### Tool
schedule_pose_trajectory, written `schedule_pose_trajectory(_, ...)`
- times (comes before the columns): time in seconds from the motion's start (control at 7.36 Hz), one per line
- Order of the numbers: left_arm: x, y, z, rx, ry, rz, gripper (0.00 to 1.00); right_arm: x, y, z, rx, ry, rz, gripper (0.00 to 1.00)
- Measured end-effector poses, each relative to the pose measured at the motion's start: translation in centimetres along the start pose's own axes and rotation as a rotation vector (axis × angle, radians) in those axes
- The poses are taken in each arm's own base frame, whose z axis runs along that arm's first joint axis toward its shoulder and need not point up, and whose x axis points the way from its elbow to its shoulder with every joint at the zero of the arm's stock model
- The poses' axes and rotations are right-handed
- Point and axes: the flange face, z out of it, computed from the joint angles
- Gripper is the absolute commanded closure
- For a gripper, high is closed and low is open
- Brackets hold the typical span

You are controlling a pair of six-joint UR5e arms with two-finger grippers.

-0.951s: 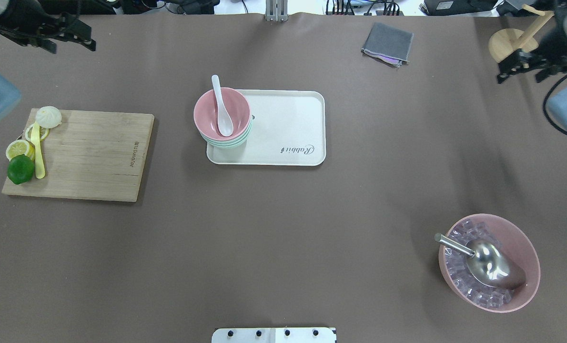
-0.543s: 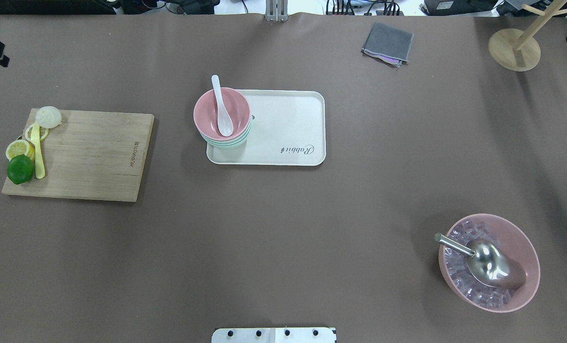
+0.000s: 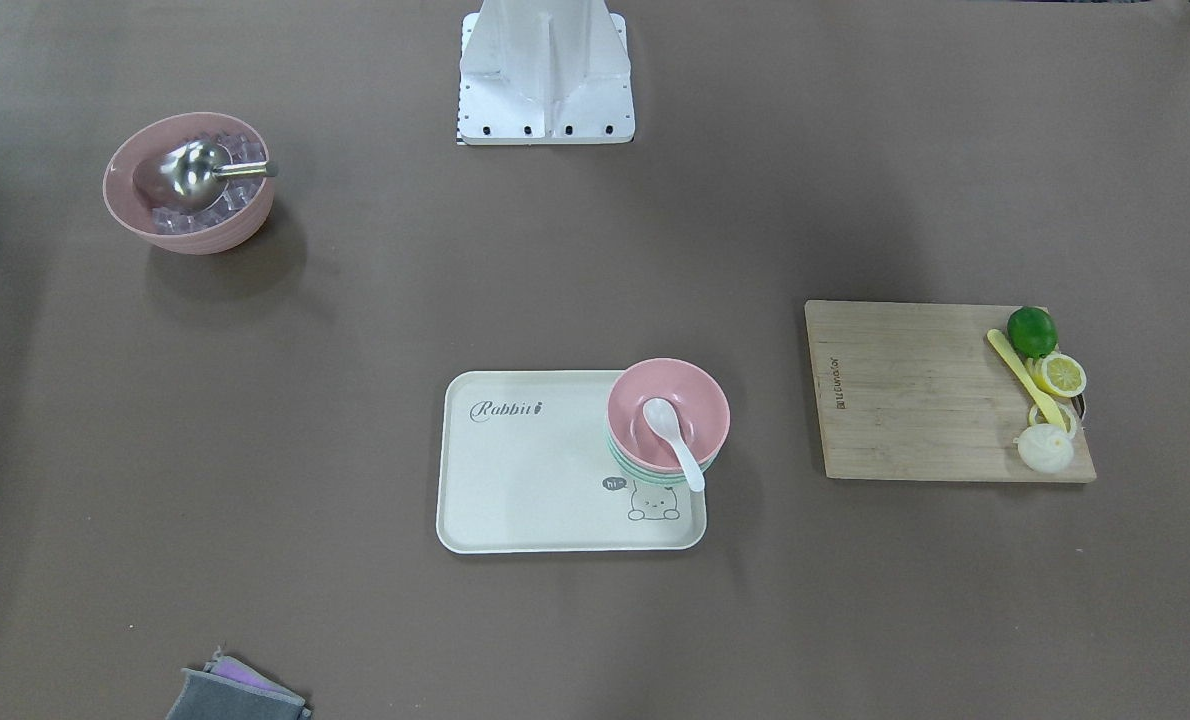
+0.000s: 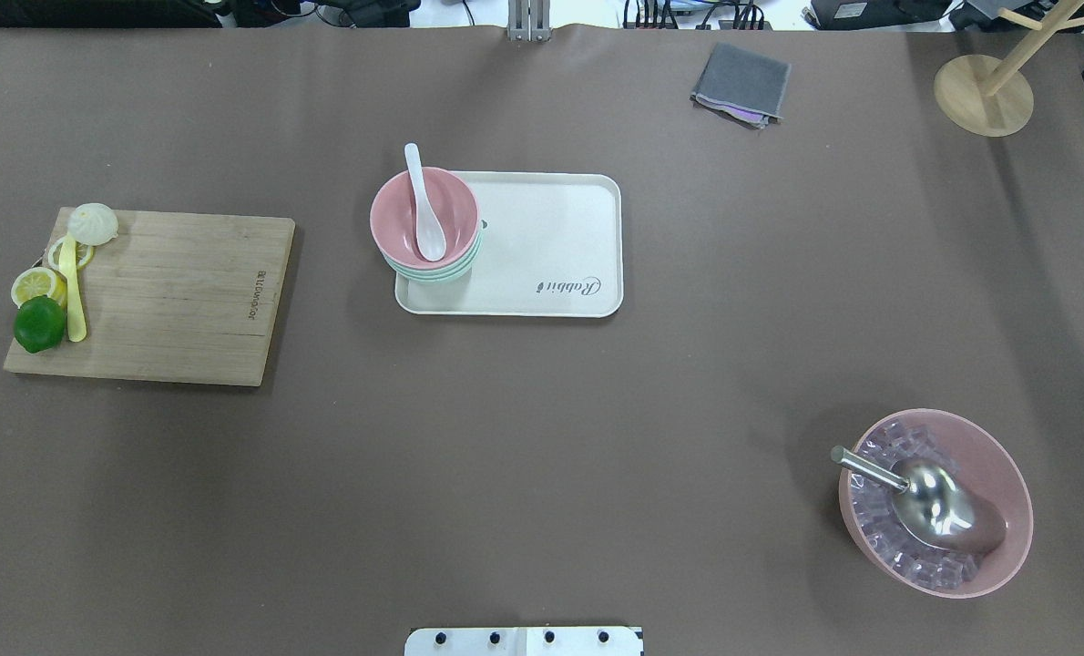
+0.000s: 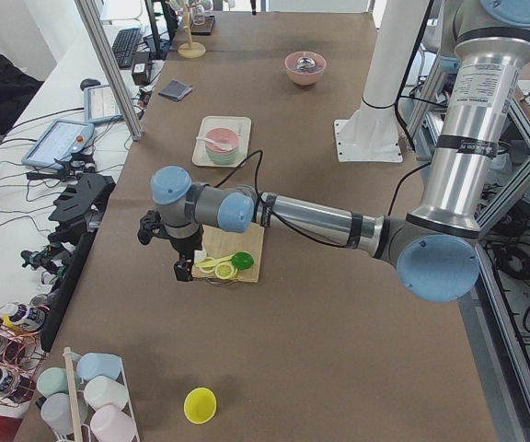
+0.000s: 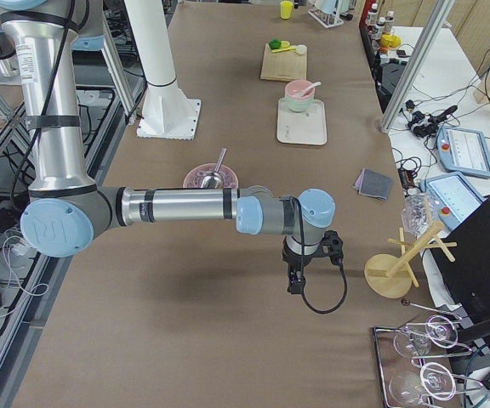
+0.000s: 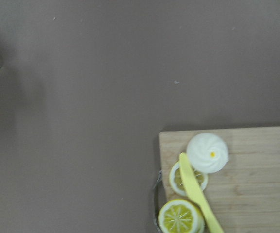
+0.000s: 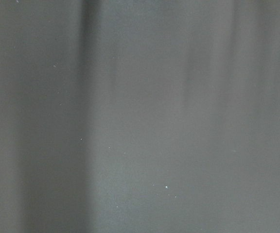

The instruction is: Stack pink bowl on green and place spoon

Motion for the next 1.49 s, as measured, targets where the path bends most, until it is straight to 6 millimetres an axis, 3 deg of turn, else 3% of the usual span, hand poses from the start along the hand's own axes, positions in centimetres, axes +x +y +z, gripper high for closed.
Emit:
schedule_pose_trajectory(0.14,-1.4,0.2,0.2,0.014,0.002,-0.033,0.02,0.0,0.3,0.1,-0.002,-0.014,0.005,0.0)
schedule_pose_trajectory(0.81,-4.4,1.5,-0.8,0.034,0.043,-0.1,0.02,-0.7,0.8,-0.5,0.012,-0.063,0.006,0.0)
schedule_pose_trajectory(1.49,-5.3,2.6,-0.1,0.02,0.042,-0.122,0.02,-0.6,1.3,-2.0,0.044,-0.099,0.015,0.0)
